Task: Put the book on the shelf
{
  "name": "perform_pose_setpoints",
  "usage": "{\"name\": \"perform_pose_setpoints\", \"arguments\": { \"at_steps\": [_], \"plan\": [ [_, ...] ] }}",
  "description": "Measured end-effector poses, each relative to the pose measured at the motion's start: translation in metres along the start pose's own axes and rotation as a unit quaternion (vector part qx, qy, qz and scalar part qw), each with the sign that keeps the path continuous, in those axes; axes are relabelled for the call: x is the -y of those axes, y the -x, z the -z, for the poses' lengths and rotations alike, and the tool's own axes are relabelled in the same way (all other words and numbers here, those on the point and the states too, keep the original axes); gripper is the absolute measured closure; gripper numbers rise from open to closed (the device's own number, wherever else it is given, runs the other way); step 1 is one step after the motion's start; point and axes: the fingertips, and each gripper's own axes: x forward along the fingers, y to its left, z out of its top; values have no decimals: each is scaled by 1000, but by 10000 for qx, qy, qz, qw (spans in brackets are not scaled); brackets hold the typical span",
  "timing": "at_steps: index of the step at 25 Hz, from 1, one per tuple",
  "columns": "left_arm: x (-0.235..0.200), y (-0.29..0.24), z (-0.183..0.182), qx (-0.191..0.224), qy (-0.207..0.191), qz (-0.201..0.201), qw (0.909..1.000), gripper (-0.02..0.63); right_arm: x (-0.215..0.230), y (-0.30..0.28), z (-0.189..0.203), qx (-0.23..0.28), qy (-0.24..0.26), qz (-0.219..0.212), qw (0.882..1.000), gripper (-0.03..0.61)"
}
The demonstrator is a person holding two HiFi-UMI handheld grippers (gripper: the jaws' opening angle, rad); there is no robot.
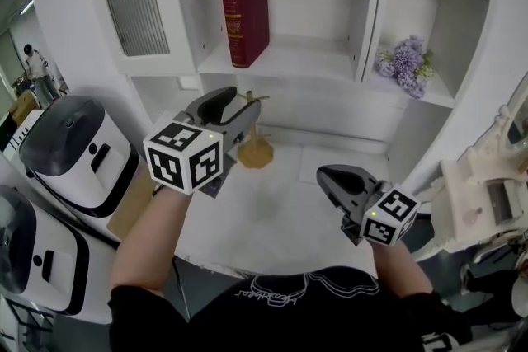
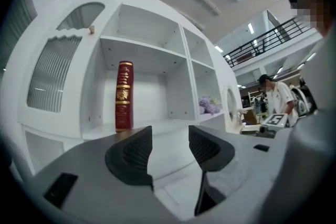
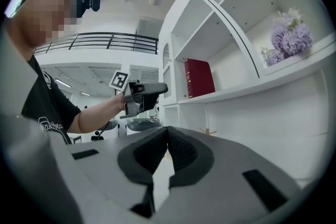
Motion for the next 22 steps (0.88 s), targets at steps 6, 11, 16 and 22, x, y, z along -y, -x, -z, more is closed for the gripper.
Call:
{"name": "perform_pose_setpoints", "arguments": {
  "at_steps": [6,11,16,22],
  "plan": [
    [86,58,52,91,505,984,9938,467,-33,8,-12,158,220,-36,9996,572],
    [110,85,85,248,963,946,9905,596,-52,13,-8,235,39,-52,9997,572],
    [136,110,97,434,1412,1196,9818,610,-73,19,1,303,-106,-85,9994,572],
    [154,130,98,465,1194,1138,9852,611,-93,29,9,407,-189,-8,9990,572]
  ]
}}
